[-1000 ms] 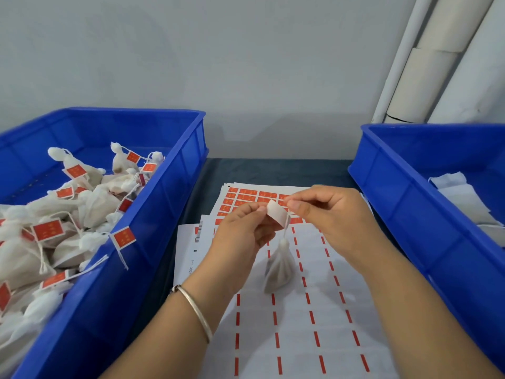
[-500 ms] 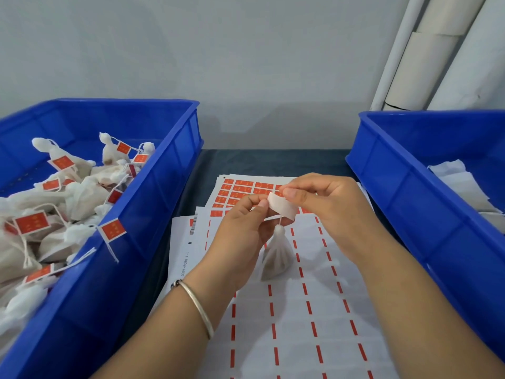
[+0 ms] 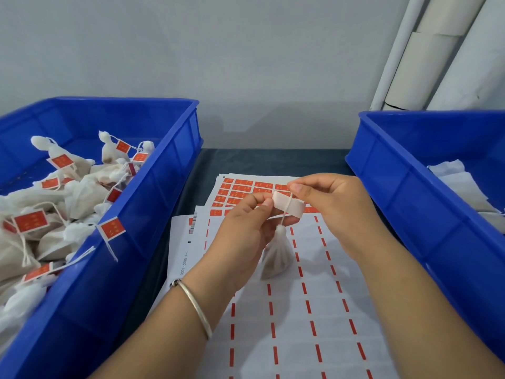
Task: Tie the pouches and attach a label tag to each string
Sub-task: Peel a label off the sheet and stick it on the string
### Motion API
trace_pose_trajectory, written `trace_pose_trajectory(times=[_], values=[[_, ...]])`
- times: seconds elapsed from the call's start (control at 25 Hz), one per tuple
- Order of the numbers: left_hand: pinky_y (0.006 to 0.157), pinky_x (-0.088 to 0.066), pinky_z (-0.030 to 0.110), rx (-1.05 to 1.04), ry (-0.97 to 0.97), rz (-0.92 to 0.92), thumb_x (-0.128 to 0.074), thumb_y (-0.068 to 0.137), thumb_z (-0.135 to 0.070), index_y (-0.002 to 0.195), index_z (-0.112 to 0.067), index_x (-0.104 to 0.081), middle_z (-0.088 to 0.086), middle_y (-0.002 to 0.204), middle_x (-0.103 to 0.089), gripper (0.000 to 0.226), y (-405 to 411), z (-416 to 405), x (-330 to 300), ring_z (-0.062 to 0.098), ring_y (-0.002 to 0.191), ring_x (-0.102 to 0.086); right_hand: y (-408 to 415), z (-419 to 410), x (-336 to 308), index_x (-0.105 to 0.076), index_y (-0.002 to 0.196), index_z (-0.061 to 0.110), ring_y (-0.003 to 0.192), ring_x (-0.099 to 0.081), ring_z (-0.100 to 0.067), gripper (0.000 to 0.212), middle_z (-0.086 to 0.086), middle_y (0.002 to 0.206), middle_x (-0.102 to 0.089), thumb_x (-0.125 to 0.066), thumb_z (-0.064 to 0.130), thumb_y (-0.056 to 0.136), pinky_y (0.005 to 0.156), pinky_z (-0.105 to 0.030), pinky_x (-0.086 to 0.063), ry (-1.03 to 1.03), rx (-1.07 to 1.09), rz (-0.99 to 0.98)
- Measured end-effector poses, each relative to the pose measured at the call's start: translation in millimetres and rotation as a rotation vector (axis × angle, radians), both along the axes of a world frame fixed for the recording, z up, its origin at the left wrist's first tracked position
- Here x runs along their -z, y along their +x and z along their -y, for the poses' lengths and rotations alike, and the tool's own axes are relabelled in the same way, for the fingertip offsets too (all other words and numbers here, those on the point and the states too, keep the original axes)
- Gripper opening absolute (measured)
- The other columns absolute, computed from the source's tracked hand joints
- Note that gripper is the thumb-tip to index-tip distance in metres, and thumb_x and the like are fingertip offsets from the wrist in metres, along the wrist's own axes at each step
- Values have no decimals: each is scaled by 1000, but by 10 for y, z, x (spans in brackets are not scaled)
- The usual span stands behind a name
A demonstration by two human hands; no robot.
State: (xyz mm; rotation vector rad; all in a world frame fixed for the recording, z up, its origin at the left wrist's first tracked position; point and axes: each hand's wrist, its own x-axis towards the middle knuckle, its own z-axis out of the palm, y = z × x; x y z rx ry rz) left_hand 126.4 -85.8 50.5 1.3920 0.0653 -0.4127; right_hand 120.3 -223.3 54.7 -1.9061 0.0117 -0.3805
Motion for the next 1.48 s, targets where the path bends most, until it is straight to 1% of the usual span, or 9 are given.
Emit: trace_pose_trajectory(times=[0.28,0.48,0.6,0.68,0.8,0.96,1.08,1.28,1.48], values=[[84,-52,32,93,53,133,-49,93,-24,90,-22,-65,-3,88,-72,16,2,-28,36,13,72,-68,5,27,-12,-66,74,38,78,-63,0,16,22,77,-67,-65,28,86,61,-8,-45,-38,60,-17],[87,-51,33,116,150,279,-56,89,-26,79,-31,-70,-11,79,-71,18,-3,-48,59,7,70,-66,0,39,-15,-67,74,36,70,-64,5,15,18,73,-67,-65,27,87,54,-8,-47,-4,40,-50],[67,-49,11,120,217,398,-58,87,-28,81,-38,-66,-20,76,-68,15,-9,-40,67,-1,71,-63,9,44,-17,-67,76,34,67,-64,5,13,16,75,-67,-65,27,87,53,-9,-48,0,39,-60],[56,-44,2,118,252,447,-60,85,-28,80,-42,-64,-24,76,-66,15,-11,-37,62,-4,71,-61,13,43,-15,-68,78,33,67,-65,2,12,15,75,-67,-64,27,87,55,-10,-48,6,41,-64],[56,-43,1,109,279,500,-63,81,-28,78,-45,-61,-28,75,-65,17,-12,-33,66,-5,71,-61,15,41,-10,-68,77,33,69,-65,-1,12,14,76,-68,-64,27,87,54,-10,-48,15,34,-68],[53,-42,1,127,330,551,-62,64,-44,76,-50,-60,-31,67,-62,14,-12,-41,65,-6,71,-57,22,39,16,-68,75,34,71,-66,-1,13,13,74,-69,-65,28,86,55,-11,-51,15,30,-67],[58,-41,-2,116,342,594,-60,77,-36,76,-51,-58,-35,64,-60,15,-4,-41,82,-12,72,-57,23,45,26,-69,75,33,72,-68,-4,12,14,74,-71,-65,28,86,59,-14,-54,66,0,-81],[58,-43,0,-57,220,513,-69,79,-20,84,-43,-62,-23,69,-68,25,47,-63,131,-8,71,-64,11,24,8,-69,86,33,79,-70,-10,14,10,82,-73,-69,21,82,64,-18,-56,217,-133,-91],[55,-46,4,-148,118,389,-68,80,-25,76,-28,-68,-20,70,-69,5,110,-81,156,-6,69,-64,9,13,7,-59,96,38,79,-70,-5,37,10,81,-73,-75,11,77,61,-12,-52,126,-203,-144]])
